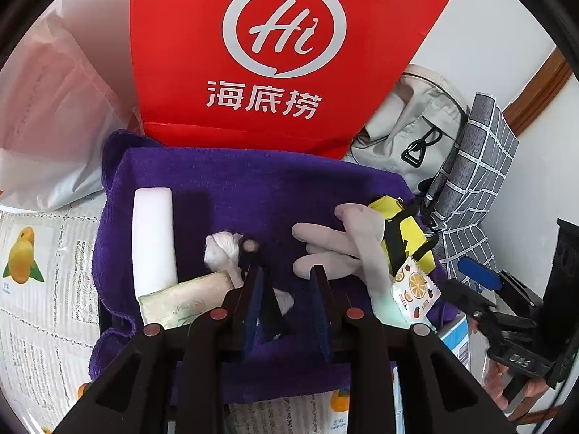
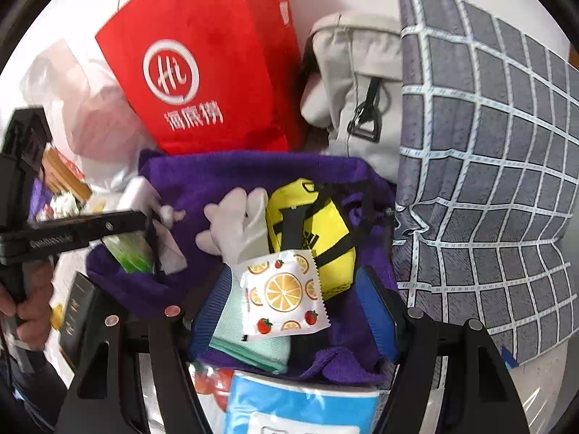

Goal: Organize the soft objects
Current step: 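Open the right tool to release the snack packet onto the towel, then move the right tool to the white mesh bag while the left tool moves to the green packet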

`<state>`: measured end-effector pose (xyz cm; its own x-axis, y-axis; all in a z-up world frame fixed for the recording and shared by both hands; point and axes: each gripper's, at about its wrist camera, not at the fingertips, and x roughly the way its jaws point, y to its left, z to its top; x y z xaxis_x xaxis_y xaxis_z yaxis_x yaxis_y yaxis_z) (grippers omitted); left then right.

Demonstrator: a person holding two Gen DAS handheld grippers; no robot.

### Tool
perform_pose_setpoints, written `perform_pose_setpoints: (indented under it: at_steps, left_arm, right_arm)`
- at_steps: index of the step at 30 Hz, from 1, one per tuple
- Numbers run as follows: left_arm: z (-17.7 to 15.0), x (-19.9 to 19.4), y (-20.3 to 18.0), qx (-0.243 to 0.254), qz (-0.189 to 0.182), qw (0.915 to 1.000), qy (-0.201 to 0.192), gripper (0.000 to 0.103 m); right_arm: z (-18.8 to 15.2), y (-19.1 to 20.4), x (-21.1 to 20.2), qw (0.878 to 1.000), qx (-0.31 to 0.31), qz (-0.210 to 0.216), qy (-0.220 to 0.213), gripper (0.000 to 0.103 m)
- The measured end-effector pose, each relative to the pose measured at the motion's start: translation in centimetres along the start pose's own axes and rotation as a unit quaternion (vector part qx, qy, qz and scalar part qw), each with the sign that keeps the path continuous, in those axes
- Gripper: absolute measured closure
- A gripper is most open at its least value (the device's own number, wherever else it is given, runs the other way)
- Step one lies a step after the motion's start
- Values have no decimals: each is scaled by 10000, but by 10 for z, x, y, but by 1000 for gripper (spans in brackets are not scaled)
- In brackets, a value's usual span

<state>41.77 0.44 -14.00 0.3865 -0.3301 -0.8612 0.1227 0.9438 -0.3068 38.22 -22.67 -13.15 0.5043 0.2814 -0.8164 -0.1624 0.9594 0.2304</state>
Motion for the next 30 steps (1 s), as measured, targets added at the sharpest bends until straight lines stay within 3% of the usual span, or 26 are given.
perform_pose_setpoints:
  at_steps: [3,8,11,16,18,22,30]
  left_arm:
    - [0,-5,-1,27,15,10000,-57,63]
    - [-1,-16,-6,104,94,9998,-162,61]
    - [-1,-24,-11,168,161,9995,-217,55]
    - [-5,-39,-22,310,220,9988,-308,55]
    - [-9,-49,-30,462,272,9978,-396,55]
    - [-24,-65,-35,521,351,9970,-452,55]
    - [-69,-116,-28,379,448,9966,-581,55]
  right_arm:
    - [1,3,-10,9997,144,97,-168,32]
    - [4,7,-22,9987,193,-200,-418,32]
    - [5,9,-34,9981,280,-78,-547,32]
    - [-2,24,-55,9985,99,-59,-526,33]
    - [-14,27,-68,9979,175,-102,-611,33]
    - [-48,33,-90,9977,254,257,-578,33]
    - [-106,65,-115,9994,-135,14,-331,33]
